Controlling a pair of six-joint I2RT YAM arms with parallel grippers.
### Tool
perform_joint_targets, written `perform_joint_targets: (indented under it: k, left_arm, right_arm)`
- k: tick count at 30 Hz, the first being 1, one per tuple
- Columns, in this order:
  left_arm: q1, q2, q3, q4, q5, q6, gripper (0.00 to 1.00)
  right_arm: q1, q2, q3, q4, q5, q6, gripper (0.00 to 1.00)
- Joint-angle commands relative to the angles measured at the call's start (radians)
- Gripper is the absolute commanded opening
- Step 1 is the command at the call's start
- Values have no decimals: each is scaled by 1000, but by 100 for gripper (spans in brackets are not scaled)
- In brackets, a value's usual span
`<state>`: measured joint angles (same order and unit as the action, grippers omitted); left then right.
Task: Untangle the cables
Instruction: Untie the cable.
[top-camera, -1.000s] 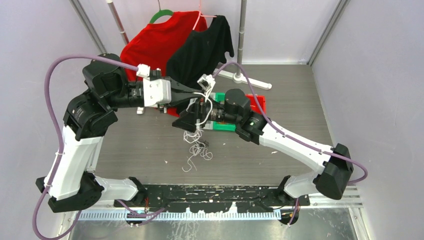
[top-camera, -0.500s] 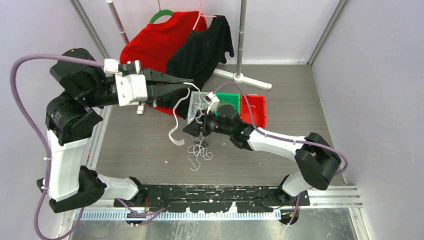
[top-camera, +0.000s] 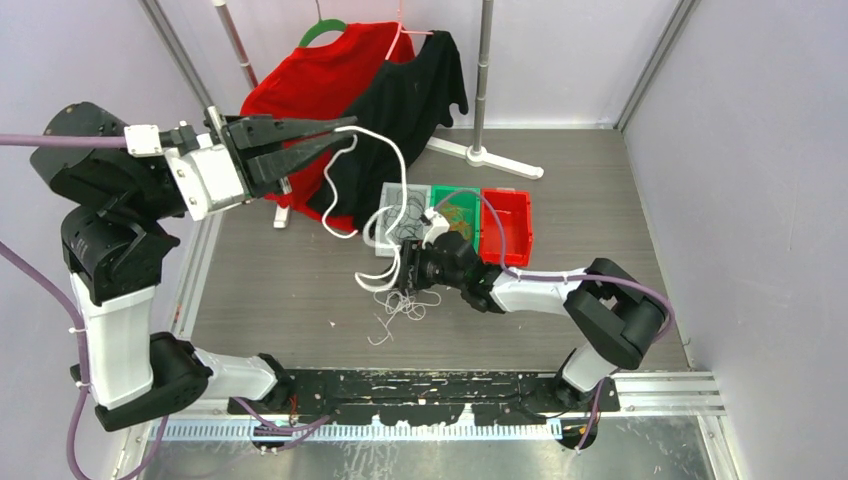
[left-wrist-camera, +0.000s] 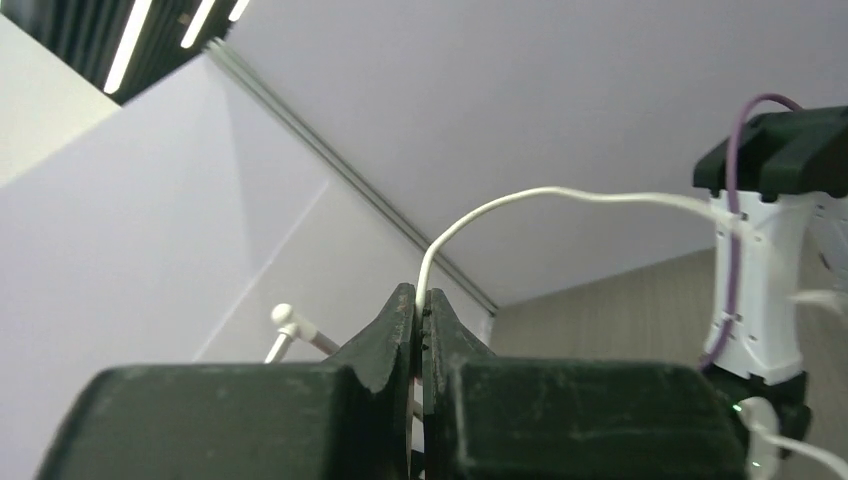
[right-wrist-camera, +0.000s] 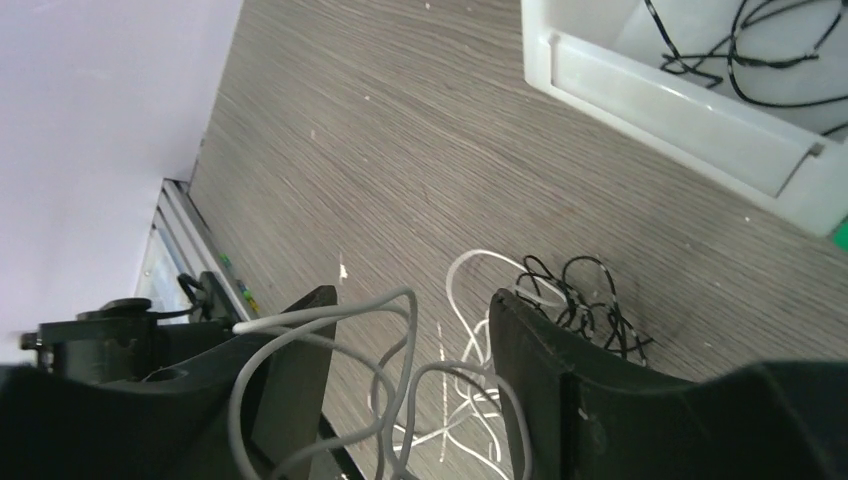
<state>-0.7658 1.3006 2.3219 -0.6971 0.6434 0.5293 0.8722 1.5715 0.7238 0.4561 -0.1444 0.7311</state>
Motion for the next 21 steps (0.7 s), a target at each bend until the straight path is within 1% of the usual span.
perform_joint_targets:
  k: [1, 4, 7, 10, 12, 15, 19, 21]
  left_arm:
    - [-3, -22, 16, 193, -89, 45, 0]
    - [-4, -23, 6, 280, -142, 66, 0]
    - [-3, -23, 9, 239, -141, 76, 0]
    - [-3, -69, -53, 182, -125, 74, 0]
    - [-4, -102, -141, 163, -122, 83, 0]
    - [-4, -148, -271, 137, -123, 106, 0]
    - [-4, -198, -393, 96, -101, 117, 0]
    - [-4, -208, -419, 85, -96, 115, 0]
  right_arm:
    - [12, 1, -14, 97, 27, 31, 64]
    - [20, 5, -19, 102, 31, 34, 65]
    - [25, -2, -13, 104, 25, 33, 66]
    - [25, -47, 15, 66, 25, 10, 72]
    - [26, -100, 52, 13, 26, -21, 81]
    - [27, -179, 116, -106, 25, -78, 89]
    - [26, -272, 171, -262, 30, -166, 91]
    - [26, -309, 178, -336, 48, -195, 91]
